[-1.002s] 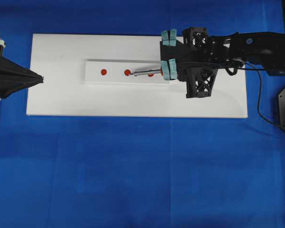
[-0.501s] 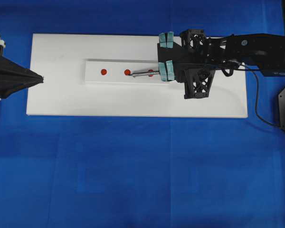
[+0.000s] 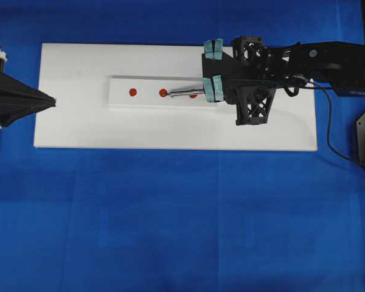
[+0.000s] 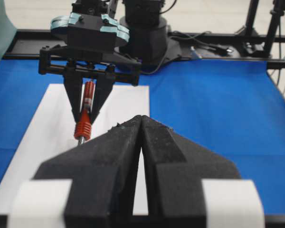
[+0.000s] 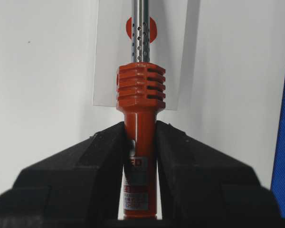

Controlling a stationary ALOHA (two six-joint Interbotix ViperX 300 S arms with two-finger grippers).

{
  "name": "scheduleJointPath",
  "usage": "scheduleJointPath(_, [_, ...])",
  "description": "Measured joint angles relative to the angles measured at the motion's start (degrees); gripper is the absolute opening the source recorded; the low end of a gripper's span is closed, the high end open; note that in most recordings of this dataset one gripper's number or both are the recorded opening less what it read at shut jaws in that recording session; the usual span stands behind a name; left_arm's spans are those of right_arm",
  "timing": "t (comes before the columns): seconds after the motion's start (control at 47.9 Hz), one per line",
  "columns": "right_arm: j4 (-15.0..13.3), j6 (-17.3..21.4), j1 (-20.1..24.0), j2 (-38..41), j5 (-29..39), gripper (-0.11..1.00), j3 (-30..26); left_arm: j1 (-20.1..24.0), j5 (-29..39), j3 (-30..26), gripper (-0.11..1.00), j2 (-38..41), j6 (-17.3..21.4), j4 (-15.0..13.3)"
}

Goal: Touch the tip of the soldering iron to the mark.
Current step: 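Lower the iron tip onto the middle red dot, then raise the iron tip up and back toward the right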

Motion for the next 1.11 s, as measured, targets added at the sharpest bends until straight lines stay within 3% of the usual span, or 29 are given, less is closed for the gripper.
scheduleJointPath(0.877, [0.0,0.0,-0.1,0.0,0.0,0.06,-0.1,0.0,0.1,0.0,0.00,0.0,0.0,0.1])
scheduleJointPath(1.106, [0.0,0.0,-0.1,-1.4,3.4,0.06,-2.6,0.0,0.0,0.0,0.00,0.0,-0.1,0.0])
